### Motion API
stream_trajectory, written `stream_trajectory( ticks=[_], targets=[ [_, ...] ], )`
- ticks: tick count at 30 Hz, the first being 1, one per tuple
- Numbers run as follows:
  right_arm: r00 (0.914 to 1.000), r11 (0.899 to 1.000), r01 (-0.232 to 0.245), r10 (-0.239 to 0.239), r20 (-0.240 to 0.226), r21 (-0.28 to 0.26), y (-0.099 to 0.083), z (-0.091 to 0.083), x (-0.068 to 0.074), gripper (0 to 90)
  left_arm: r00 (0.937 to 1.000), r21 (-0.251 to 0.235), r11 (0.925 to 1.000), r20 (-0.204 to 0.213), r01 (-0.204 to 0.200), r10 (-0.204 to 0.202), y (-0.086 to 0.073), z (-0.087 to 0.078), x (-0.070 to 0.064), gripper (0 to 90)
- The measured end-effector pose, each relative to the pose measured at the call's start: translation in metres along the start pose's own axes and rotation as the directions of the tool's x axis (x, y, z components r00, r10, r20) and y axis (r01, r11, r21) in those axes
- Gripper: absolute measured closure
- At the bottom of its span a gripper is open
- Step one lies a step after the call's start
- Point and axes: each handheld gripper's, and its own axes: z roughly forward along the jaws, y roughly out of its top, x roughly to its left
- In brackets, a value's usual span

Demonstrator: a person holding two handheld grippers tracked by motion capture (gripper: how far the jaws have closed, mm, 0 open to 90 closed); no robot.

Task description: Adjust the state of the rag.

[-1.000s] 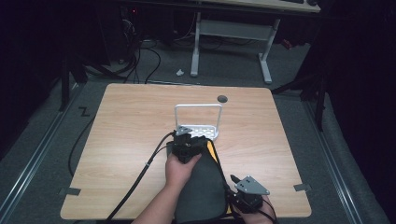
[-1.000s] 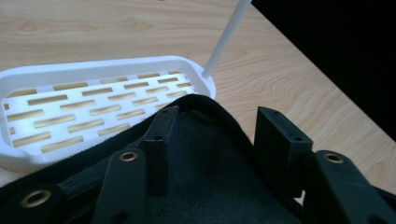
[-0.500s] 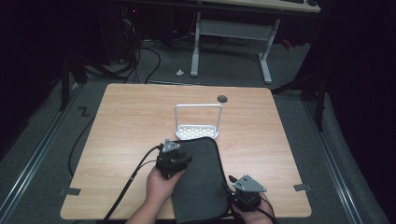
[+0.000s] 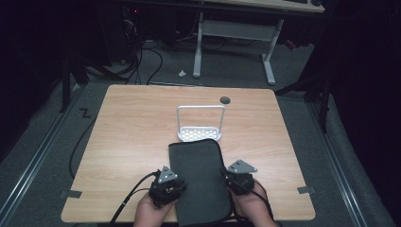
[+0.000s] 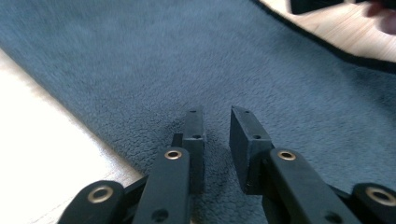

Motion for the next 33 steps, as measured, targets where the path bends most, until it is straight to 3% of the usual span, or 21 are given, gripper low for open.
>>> stream_trajectory(
  ticks=[4,5,9,13,19,24,30,33],
  targets=[
    [1.0000,0.998,0.003,-0.003,0.006,0.070,0.004,0.026,-0.003,86.1,1.0000,-0.005,1.0000,0.003,0.004,-0.004,-0.002,0.000,0.008,77.5],
    [1.0000,0.998,-0.002,0.001,0.005,0.060,0.003,0.027,-0.003,86.1,1.0000,-0.003,1.0000,0.002,0.004,-0.004,-0.002,-0.001,0.011,78.0],
    [0.9996,0.998,-0.013,0.015,-0.024,0.064,-0.001,0.020,0.003,85.8,0.9999,0.005,0.9999,-0.003,0.014,-0.014,-0.004,-0.007,0.019,78.3],
    [0.9983,0.999,-0.004,0.006,-0.058,0.049,-0.013,0.007,0.014,85.0,0.9995,0.006,0.9997,0.020,0.025,-0.025,-0.013,-0.017,0.022,78.2],
    [0.9945,0.999,0.024,-0.019,-0.103,0.044,-0.028,-0.013,0.031,83.0,0.9984,0.007,0.9999,0.054,0.013,-0.014,-0.032,-0.033,0.008,78.1],
    [0.9938,0.999,0.035,-0.031,-0.107,0.033,-0.034,-0.018,0.036,82.1,0.9982,0.011,0.9999,0.060,0.007,-0.008,-0.030,-0.035,0.006,76.4],
    [0.9936,0.999,0.038,-0.035,-0.107,0.025,-0.033,-0.016,0.036,82.0,0.9982,-0.059,0.9965,0.001,0.060,-0.060,-0.010,-0.030,0.034,69.7],
    [0.9927,0.999,0.043,-0.040,-0.113,0.023,-0.034,-0.016,0.035,81.9,0.9935,-0.063,0.9925,-0.038,0.104,-0.107,0.004,-0.020,0.052,62.1]
  ],
)
